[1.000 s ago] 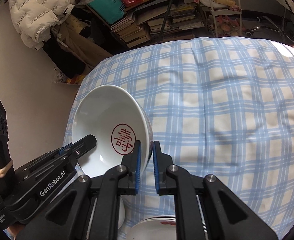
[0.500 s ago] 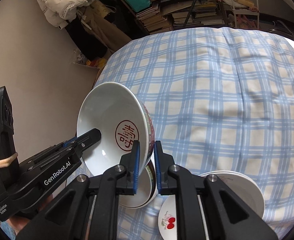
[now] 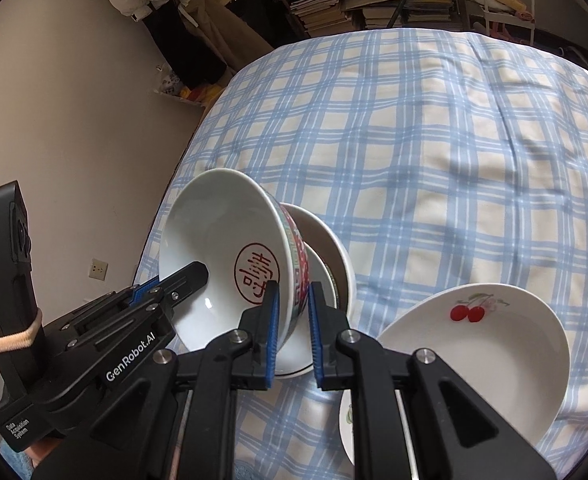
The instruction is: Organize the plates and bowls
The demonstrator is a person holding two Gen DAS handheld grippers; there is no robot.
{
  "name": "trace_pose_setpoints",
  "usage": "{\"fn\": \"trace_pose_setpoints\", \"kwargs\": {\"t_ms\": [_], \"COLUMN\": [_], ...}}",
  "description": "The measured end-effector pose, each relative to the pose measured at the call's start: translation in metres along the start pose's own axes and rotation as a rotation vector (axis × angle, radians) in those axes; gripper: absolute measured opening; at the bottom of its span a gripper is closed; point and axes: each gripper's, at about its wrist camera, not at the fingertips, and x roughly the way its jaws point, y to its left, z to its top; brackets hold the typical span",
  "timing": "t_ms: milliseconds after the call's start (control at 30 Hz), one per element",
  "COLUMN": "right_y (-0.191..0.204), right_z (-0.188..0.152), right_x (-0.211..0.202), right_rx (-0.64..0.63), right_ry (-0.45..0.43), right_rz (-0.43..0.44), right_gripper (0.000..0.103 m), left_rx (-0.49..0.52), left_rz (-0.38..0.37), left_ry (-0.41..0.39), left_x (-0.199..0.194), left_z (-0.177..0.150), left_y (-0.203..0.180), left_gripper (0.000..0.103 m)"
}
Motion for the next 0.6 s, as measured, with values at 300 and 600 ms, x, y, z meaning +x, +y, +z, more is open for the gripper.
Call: {"fn": "trace_pose_setpoints", "kwargs": {"t_ms": [300,600], "right_y": [-0.001,0.009], "right_z": [-0.002,-0.001], "right_x": [0.008,0.016], "right_rx": [-0.028,-0.148], "right_ry": [0.032,0.042], "right_rz": [-0.046,-0.123], "right_gripper": [0.015,0.015], "left_rx": [0.009,0.101], "left_rz": [-0.016,-0.006], "left_ry": [0.053,0.083], "left_x": [0.017,0.023], "left_z": [-0.008,-0.007], "left_y": [0.002,-0.007], "left_gripper": [0.013,0.014]}}
